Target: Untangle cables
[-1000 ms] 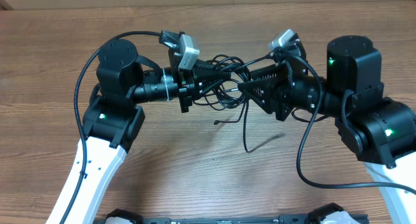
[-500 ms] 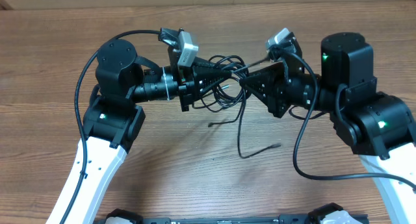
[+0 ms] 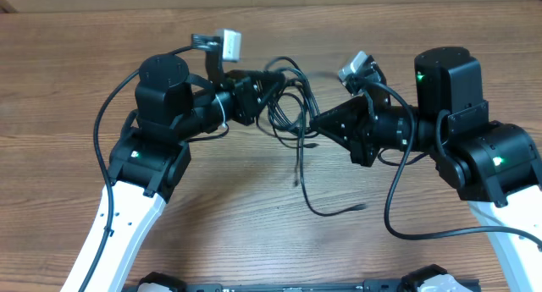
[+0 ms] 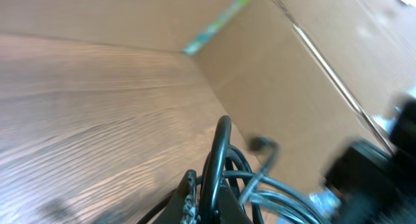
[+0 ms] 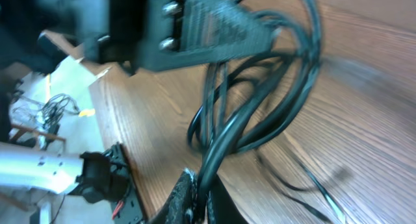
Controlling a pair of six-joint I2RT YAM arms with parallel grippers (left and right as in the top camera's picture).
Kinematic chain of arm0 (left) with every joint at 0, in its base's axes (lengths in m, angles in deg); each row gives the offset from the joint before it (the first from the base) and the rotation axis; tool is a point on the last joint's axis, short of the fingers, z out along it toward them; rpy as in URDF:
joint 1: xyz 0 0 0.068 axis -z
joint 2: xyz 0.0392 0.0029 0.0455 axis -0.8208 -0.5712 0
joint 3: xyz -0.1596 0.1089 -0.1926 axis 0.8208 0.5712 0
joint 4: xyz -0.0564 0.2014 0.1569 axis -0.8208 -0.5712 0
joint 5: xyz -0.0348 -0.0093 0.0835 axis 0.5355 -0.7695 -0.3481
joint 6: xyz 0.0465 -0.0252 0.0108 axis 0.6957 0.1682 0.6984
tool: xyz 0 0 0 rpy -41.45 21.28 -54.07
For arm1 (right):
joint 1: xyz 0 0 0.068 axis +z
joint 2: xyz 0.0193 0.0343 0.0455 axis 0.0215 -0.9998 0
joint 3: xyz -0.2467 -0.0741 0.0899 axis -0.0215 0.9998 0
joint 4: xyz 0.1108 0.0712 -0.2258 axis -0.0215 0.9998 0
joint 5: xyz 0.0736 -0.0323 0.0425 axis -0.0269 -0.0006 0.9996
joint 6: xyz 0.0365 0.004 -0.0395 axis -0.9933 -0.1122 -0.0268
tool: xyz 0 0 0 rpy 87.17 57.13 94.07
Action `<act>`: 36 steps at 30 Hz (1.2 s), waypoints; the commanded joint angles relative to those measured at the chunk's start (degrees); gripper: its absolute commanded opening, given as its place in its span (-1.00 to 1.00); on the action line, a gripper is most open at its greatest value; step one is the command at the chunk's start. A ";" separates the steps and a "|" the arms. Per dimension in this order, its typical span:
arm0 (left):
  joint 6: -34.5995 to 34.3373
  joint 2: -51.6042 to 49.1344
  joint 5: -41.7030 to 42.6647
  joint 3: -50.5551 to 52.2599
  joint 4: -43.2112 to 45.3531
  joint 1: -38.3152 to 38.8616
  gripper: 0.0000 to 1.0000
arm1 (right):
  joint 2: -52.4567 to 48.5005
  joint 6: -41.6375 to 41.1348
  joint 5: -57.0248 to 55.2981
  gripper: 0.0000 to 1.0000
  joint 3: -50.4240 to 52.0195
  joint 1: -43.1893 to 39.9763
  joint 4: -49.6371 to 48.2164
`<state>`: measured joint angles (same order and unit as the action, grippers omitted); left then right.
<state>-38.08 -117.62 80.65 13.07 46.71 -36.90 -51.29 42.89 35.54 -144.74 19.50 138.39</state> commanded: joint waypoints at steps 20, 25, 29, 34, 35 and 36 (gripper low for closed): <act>12.50 0.70 11.17 -0.55 2.78 -0.59 -0.91 | 3.10 -15.74 -26.64 1.00 -1.53 0.20 0.81; 12.50 0.70 11.85 -0.55 2.86 -0.59 -0.92 | 1.11 -16.96 -27.02 1.00 -1.53 0.20 0.90; 12.50 0.70 11.78 -0.55 3.34 -0.61 -0.92 | 0.74 -17.40 -27.06 1.00 -1.51 0.20 1.95; 12.50 0.70 11.80 -0.55 3.78 -0.61 -0.91 | 0.28 -17.40 -26.99 1.00 -1.51 0.20 2.34; 12.50 0.70 11.78 -0.55 3.80 -0.61 -0.91 | 0.22 -17.42 -26.95 1.00 -1.53 0.22 2.43; 12.50 0.70 11.65 -0.55 3.78 -0.61 -0.92 | 0.11 -17.40 -26.53 1.00 -1.51 0.20 2.78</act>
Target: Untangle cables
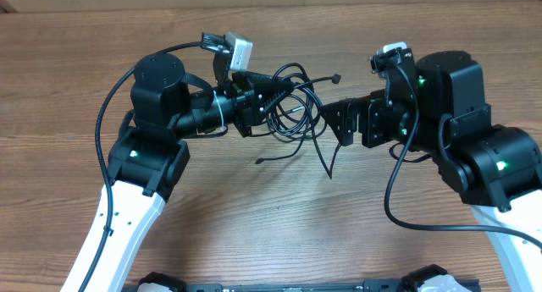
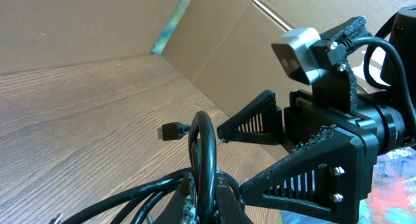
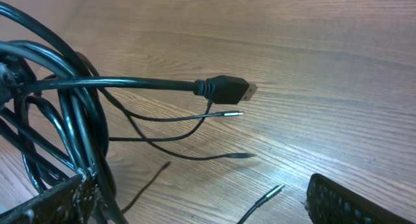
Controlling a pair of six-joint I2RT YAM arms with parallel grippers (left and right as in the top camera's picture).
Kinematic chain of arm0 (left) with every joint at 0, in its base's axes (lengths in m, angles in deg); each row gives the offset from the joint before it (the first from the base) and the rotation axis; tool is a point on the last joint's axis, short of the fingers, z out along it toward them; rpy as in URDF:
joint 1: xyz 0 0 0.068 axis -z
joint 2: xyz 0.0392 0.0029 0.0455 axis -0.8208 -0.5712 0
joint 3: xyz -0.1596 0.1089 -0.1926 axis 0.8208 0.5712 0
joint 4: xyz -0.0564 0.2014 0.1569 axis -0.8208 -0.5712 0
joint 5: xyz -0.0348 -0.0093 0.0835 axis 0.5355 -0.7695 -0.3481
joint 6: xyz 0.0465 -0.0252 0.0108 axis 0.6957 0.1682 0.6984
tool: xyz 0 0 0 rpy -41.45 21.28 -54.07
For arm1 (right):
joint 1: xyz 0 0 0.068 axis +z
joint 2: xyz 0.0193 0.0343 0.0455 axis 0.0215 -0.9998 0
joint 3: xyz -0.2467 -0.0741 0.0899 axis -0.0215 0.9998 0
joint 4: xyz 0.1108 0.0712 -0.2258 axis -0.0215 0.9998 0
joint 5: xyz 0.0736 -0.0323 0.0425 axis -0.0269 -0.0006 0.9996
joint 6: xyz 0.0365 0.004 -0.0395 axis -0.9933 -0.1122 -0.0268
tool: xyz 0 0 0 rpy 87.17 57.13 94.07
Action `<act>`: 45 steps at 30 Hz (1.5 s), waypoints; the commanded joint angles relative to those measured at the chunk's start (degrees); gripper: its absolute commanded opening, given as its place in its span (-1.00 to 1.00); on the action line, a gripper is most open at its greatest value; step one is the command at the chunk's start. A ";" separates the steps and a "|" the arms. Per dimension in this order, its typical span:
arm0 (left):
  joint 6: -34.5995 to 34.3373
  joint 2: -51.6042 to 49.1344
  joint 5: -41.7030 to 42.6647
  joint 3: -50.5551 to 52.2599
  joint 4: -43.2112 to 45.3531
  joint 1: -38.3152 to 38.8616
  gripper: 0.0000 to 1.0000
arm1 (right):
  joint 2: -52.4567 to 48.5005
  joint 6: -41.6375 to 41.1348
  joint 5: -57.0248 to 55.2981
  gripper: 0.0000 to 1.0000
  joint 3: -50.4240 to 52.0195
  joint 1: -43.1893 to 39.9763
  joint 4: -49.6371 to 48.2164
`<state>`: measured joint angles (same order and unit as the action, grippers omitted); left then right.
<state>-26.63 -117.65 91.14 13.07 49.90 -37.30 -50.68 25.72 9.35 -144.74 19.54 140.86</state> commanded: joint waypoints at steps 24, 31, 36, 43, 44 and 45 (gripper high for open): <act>0.83 0.72 -7.87 -0.55 -1.01 -0.20 -0.91 | -0.52 2.89 2.05 1.00 -1.53 0.17 -1.73; -3.85 0.72 -8.00 -0.55 -0.90 -0.15 -0.91 | -1.33 3.06 2.01 1.00 -1.51 0.17 -3.21; -5.64 0.72 -9.16 -0.55 -0.92 1.25 -0.92 | -3.58 2.99 1.99 1.00 -1.51 0.17 -4.31; -7.67 0.72 -10.71 -0.55 -0.09 3.34 -0.91 | -4.13 2.60 -4.22 1.00 -1.51 0.15 -4.70; -8.09 0.72 -10.69 -0.55 -0.09 3.34 -0.92 | -4.13 2.58 -4.90 1.00 -1.51 0.15 -4.57; -8.24 0.72 -10.43 -0.55 -0.04 3.34 -0.91 | -4.13 2.58 -5.18 1.00 -1.51 0.15 -4.46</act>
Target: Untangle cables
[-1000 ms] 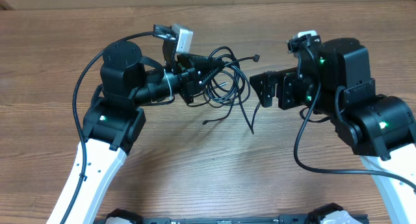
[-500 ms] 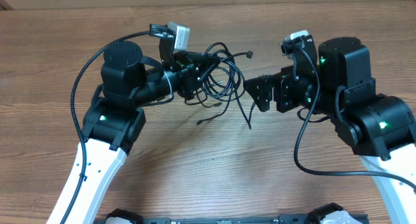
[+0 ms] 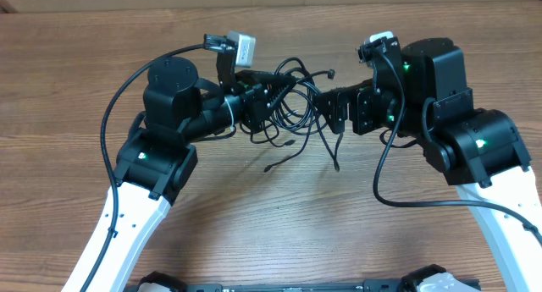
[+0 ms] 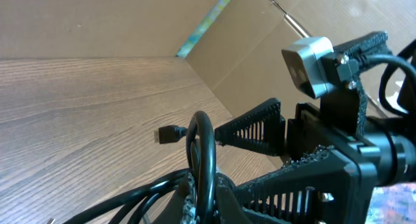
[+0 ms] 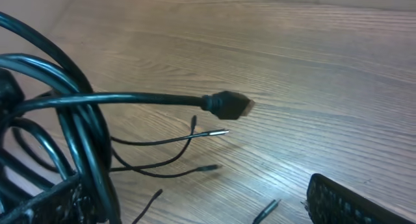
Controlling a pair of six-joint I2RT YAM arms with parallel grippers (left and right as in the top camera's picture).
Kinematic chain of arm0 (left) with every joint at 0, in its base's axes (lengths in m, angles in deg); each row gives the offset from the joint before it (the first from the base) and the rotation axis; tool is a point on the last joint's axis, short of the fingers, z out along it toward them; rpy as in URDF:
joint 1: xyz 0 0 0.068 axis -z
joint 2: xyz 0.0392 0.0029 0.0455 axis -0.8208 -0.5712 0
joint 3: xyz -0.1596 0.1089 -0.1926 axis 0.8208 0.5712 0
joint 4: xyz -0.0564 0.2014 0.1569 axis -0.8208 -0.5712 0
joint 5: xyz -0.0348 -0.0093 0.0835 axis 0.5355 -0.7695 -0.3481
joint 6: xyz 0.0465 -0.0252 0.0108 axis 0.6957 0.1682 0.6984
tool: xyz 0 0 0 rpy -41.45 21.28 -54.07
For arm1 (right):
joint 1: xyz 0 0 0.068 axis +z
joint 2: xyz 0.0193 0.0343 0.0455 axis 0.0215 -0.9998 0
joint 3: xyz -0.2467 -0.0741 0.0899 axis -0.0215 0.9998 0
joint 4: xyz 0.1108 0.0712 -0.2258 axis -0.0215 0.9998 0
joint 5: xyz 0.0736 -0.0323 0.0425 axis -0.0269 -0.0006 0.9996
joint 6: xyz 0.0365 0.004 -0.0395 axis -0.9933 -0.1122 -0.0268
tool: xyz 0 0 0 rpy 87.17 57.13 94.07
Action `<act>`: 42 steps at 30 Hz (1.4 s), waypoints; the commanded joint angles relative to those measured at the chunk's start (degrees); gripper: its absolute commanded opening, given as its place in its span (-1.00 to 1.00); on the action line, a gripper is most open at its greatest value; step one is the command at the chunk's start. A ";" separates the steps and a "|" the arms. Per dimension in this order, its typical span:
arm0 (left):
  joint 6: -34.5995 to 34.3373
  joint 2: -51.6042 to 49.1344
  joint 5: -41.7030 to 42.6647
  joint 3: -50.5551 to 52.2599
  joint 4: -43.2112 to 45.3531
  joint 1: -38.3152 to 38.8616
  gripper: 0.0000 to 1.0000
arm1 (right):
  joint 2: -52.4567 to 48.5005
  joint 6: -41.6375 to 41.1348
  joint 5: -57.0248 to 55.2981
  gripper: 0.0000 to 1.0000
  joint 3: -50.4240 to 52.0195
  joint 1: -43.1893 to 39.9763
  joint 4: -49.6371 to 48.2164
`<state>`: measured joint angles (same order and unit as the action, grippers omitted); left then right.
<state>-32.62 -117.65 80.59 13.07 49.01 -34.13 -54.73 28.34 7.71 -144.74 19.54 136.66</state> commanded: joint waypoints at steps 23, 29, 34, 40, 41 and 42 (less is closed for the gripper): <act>-2.19 0.72 6.29 -0.55 8.15 6.75 -0.92 | -3.93 -6.47 -9.88 1.00 -1.51 0.09 -1.40; -2.23 1.11 6.32 -0.55 8.15 4.31 -0.92 | -4.70 -16.22 -23.71 1.00 -1.51 -0.85 5.11; -2.21 3.67 6.34 -0.55 8.00 -0.55 -0.91 | -4.70 -18.14 -23.61 0.99 -1.51 -8.00 10.05; -2.23 5.99 8.39 -0.55 7.28 -7.32 -0.92 | -4.70 -18.12 -23.63 1.00 -1.51 -15.78 14.51; -2.23 6.08 9.18 -0.55 7.26 -8.37 -0.92 | -4.70 -18.12 -23.63 1.00 -1.51 -16.87 14.84; -2.25 6.08 9.77 -0.55 7.02 -9.46 -0.92 | -4.70 -18.14 -23.63 1.00 -1.51 -18.47 15.43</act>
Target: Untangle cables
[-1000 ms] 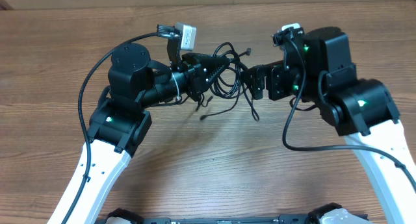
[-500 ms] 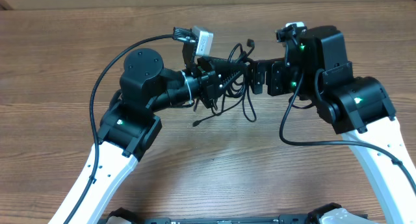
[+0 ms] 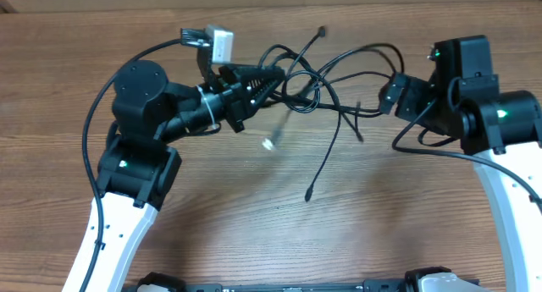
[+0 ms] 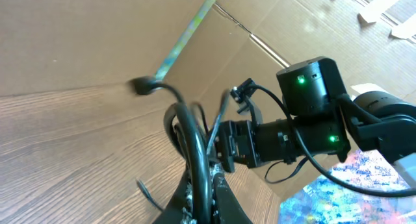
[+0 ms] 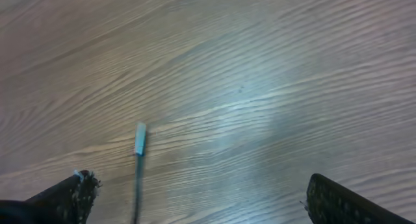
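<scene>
A tangle of black cables [image 3: 318, 80] hangs above the wooden table [image 3: 237, 241], between the two arms. My left gripper [image 3: 258, 79] is shut on the bundle's left end; in the left wrist view a thick black cable [image 4: 195, 146] rises from between its fingers [image 4: 203, 198]. Loose ends dangle: one with a pale tip [image 3: 268, 144], a long one [image 3: 309, 195], and one sticking up [image 3: 322, 30]. My right gripper [image 3: 391, 93] stands at the tangle's right end with its jaws wide open [image 5: 205, 195]. A cable end with a pale blue tip [image 5: 140, 139] hangs near its left finger.
Cardboard walls [image 4: 78, 36] stand behind the table's far edge. Each arm's own black supply cable loops beside it, on the left [image 3: 93, 131] and on the right [image 3: 440, 148].
My right gripper, still open, has gone from close against the bundle to farther right. The left arm has shifted left with the bundle, and the cables now spread wider between the arms.
At first both grippers were shut on the cable tangle, close together. Then my right gripper was open beside the bundle while the left kept its hold. It stayed open near a plug end, and now stands farther right with the cables drawn out.
</scene>
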Controlling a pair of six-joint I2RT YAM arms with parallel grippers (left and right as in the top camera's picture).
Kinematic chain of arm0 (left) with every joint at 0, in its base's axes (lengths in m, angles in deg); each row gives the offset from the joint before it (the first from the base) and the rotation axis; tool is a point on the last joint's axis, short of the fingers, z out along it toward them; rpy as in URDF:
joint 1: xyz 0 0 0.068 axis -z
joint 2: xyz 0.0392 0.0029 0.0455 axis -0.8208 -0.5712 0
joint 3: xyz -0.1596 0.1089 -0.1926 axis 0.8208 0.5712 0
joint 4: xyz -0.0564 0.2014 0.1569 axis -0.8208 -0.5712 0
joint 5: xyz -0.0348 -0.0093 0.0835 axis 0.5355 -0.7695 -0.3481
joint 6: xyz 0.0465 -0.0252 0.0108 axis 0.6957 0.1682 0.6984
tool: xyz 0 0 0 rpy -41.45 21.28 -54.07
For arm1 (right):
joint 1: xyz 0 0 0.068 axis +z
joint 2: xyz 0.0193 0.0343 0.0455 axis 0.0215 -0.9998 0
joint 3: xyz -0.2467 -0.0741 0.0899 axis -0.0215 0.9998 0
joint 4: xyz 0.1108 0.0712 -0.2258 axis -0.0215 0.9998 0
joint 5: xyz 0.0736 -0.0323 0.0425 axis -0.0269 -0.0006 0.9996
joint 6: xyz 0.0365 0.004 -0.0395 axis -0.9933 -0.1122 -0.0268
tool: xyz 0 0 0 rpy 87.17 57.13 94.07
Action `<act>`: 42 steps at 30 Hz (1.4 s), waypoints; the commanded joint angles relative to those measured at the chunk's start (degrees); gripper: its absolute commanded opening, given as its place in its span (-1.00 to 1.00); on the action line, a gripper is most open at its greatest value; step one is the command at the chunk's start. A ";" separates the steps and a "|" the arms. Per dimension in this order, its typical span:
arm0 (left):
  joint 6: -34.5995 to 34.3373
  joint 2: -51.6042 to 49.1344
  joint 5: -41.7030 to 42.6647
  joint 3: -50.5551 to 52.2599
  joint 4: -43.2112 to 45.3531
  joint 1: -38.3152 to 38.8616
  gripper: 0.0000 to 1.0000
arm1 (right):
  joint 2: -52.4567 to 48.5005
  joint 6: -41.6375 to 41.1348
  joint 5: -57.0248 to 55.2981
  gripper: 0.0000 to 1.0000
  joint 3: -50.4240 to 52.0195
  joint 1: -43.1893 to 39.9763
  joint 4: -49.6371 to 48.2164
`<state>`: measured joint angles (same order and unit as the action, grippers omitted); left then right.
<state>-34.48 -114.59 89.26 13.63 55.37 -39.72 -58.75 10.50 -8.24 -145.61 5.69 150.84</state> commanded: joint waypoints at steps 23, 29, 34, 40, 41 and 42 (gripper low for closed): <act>-0.33 2.97 1.31 -1.11 -0.44 -6.14 -0.92 | 2.51 29.14 35.89 1.00 2.36 -13.05 1.40; -0.33 2.95 2.25 -1.11 -0.61 -5.25 -0.92 | 5.38 40.68 56.33 1.00 2.36 -12.98 1.66; -0.13 2.45 2.16 -1.11 -0.50 -0.68 -0.92 | 5.64 46.80 68.22 1.00 2.36 -11.89 1.40; -0.13 1.73 2.05 -1.11 1.81 6.78 -0.92 | 5.64 46.77 68.26 1.00 2.36 -5.20 -2.89; -0.13 1.73 2.10 -1.11 1.81 7.15 -0.92 | 5.64 46.77 68.26 1.00 2.36 -4.28 -3.43; -0.15 1.73 2.10 -1.11 1.84 7.74 -0.91 | 5.62 46.77 68.28 1.00 2.36 -3.39 -3.87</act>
<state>-34.45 -112.88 90.77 13.61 56.52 -33.36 -53.65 56.40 58.88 -143.32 0.66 147.72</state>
